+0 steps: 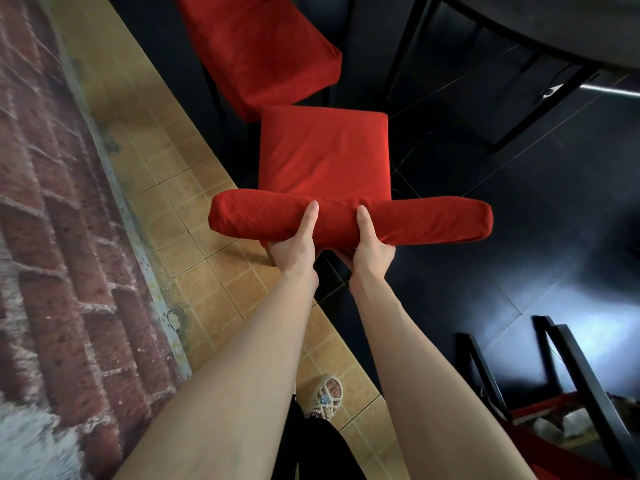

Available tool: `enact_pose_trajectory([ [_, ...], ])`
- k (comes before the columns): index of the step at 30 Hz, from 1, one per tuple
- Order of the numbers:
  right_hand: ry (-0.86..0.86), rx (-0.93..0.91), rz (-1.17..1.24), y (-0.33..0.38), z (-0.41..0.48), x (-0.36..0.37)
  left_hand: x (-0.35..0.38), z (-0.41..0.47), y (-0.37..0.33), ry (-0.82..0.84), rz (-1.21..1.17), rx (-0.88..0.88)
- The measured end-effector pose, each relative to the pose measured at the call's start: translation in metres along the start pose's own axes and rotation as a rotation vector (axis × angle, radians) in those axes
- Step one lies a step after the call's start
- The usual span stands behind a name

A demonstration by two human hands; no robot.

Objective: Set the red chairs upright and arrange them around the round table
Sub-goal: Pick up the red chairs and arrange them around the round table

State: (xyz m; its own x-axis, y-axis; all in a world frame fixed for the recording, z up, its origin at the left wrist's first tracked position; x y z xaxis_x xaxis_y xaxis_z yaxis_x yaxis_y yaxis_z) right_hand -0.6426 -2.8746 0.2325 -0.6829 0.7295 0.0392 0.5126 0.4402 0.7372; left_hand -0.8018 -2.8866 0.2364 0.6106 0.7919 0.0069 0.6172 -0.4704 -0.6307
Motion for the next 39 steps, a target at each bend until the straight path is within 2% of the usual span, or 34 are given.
enact_pose_trajectory([
  [8,-0.02,0.004,-0.007,0.011,0.012,0.022,0.021,0.009,-0.016,0.014,0.029,-0.014],
  [16,-0.029,-0.029,-0.013,0.01,0.017,0.023,0.025,0.015,-0.018,0.052,0.008,0.009],
  [28,-0.057,-0.002,-0.067,0.011,0.008,0.019,0.023,0.013,-0.016,0.088,0.055,-0.046],
  [32,-0.019,0.007,-0.117,0.013,-0.001,0.014,0.019,0.006,-0.012,0.096,0.078,-0.063],
  [35,0.003,-0.014,-0.1,0.012,-0.008,0.001,0.021,-0.006,-0.001,0.155,0.126,-0.069],
  [39,-0.054,-0.054,-0.019,0.024,-0.011,-0.04,0.031,-0.036,0.023,0.291,0.271,-0.053],
])
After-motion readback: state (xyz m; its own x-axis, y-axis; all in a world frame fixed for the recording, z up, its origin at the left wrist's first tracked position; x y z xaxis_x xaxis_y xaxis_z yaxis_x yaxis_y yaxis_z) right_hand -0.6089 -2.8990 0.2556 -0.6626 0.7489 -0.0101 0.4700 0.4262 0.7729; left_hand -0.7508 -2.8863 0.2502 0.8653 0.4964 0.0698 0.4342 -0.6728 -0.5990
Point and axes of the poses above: each hand's wrist, its own z-axis towards the middle knuckle, its own x-axis out of the palm, y = z × x, the point moved 9 cm from there along z, towards the middle knuckle, and after that the axes turned 7 degrees about -y, right-handed, at the moved point
